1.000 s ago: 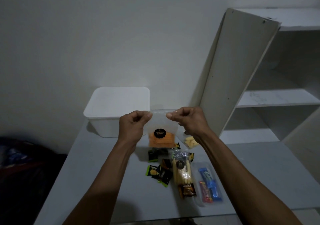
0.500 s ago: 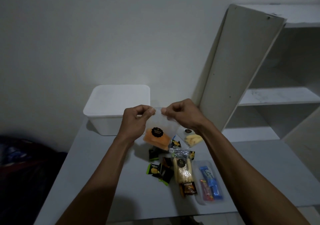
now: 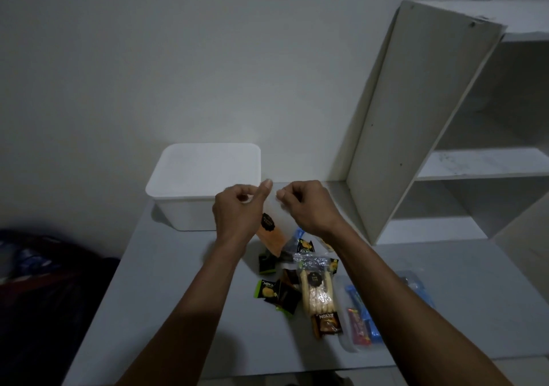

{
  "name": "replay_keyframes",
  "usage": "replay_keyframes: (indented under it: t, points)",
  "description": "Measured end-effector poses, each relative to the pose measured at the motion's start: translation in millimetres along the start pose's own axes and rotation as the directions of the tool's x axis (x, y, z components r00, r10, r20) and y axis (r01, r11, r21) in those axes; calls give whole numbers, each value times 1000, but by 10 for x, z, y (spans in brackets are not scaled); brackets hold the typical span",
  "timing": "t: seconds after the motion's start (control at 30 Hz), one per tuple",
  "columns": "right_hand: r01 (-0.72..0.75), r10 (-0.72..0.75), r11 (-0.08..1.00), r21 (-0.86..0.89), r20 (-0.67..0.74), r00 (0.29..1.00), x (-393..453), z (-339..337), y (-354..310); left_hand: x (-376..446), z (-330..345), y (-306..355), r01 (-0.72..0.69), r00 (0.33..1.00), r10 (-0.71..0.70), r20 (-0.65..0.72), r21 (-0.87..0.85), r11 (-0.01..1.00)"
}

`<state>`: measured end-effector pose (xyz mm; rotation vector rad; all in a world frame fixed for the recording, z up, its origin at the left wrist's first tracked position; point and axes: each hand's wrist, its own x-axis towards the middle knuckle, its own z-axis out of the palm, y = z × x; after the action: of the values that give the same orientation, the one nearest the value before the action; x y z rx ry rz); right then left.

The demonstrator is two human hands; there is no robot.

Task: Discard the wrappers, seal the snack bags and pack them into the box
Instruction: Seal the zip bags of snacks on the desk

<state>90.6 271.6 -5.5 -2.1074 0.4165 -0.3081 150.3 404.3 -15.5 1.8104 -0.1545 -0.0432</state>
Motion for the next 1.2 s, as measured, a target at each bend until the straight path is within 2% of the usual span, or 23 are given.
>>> replay_keyframes:
  t: [0.1, 0.43, 0.6, 0.93, 1.07, 1.1, 1.2]
  points:
    - [28, -28, 999, -14, 2, 1000, -26, 76, 3, -104, 41, 61, 87, 994, -86, 60, -12, 996]
    - [-38, 40, 995, 89, -19, 999, -84, 145, 25, -63, 45, 80, 171, 985, -173, 4, -163, 972]
    - [-25, 25, 999, 36, 10, 1000, -133, 143, 88, -13, 11, 5, 202, 978, -206, -7, -185, 962]
    - [43, -45, 994, -100, -15, 999, -138, 200, 155, -96, 40, -50, 252, 967, -248, 59, -87, 964]
    - [102, -98, 982, -162, 30, 995, -139, 39, 116, -56, -5, -106, 193, 981, -196, -6, -135, 972]
    - [114, -104, 978, -177, 66, 992, -135, -33, 100, -21, -36, -140, 166, 986, -166, 15, -134, 977]
    - [160, -121, 959, -236, 171, 978, -114, -250, 50, 95, -129, -211, 61, 978, -42, 203, -89, 994]
